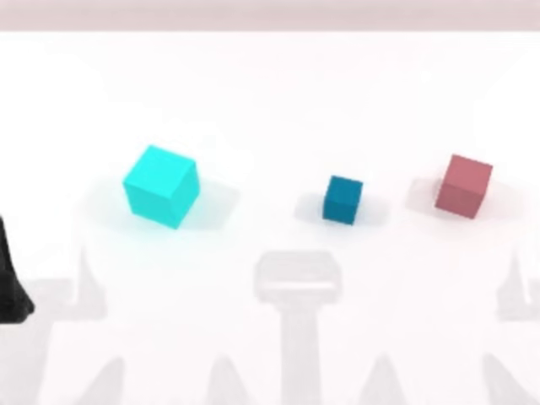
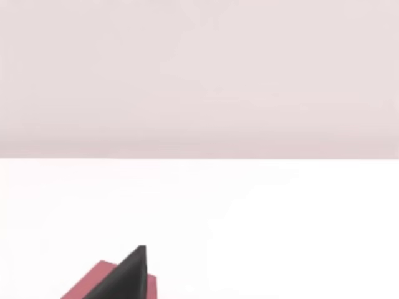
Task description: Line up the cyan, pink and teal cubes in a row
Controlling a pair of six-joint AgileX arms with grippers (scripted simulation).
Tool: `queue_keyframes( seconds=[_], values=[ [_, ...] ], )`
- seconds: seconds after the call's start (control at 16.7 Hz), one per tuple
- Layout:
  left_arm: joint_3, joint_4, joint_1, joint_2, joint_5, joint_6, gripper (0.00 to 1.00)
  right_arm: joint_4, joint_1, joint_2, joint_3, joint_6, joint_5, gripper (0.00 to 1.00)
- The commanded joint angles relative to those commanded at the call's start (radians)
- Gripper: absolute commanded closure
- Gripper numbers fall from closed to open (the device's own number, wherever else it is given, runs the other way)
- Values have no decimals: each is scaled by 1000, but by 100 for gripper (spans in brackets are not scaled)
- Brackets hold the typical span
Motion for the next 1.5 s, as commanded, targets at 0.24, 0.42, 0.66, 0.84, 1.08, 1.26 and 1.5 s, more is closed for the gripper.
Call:
queue_keyframes(
  seconds=[0.24,0.42,0.66,0.84,1.08,1.26,1.5],
  values=[
    [0,0,0,0,0,0,0,-21,10,29,30,-11,-2,0],
    [0,0,0,0,0,0,0,-103,44,150,152,-55,-4,0],
    [0,0,0,0,0,0,0,-290,113,459,458,-153,-2,0],
    [0,0,0,0,0,0,0,-468,177,786,760,-245,0,0],
    [0,0,0,0,0,0,0,-733,270,1270,1185,-376,2,0],
    [0,0,0,0,0,0,0,-928,339,1610,1480,-473,2,0],
    [0,0,0,0,0,0,0,-1153,422,1986,1827,-587,1,0]
  ],
)
